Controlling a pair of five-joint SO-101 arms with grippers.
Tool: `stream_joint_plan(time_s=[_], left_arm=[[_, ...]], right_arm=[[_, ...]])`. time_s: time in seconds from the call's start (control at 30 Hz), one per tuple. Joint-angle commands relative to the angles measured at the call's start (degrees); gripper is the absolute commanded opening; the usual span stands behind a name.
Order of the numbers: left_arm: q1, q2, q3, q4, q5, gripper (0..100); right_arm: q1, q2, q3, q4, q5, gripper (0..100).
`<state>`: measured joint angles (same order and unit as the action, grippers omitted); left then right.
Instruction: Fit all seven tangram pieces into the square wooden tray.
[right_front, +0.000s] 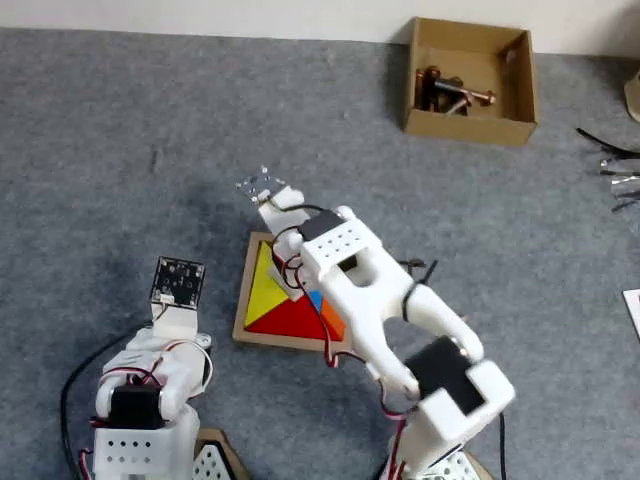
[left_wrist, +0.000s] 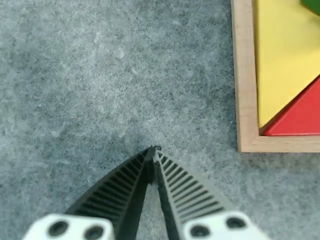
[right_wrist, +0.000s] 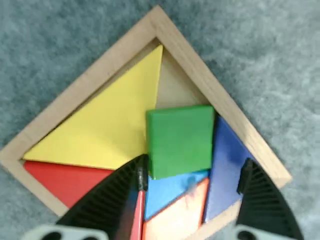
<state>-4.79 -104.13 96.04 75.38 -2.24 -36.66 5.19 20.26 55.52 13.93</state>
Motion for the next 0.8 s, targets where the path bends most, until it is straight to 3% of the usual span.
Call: stream_joint_plan(time_s=[0.0, 0.13, 0.77], left_arm=[[-0.48, -0.31, 1.10, 0.26, -0.26, 1], [-0.48, -0.31, 1.10, 0.26, -0.26, 1], [-0.48, -0.31, 1.10, 0.26, -0.26, 1]], right_arm=[[0.04, -7.96, -3.21, 0.48, -0.62, 19.7], [0.22, -7.60, -2.24, -6.55, -0.53, 0.8], [0.31, 5.67, 1.71, -8.31, -0.35, 0.5]])
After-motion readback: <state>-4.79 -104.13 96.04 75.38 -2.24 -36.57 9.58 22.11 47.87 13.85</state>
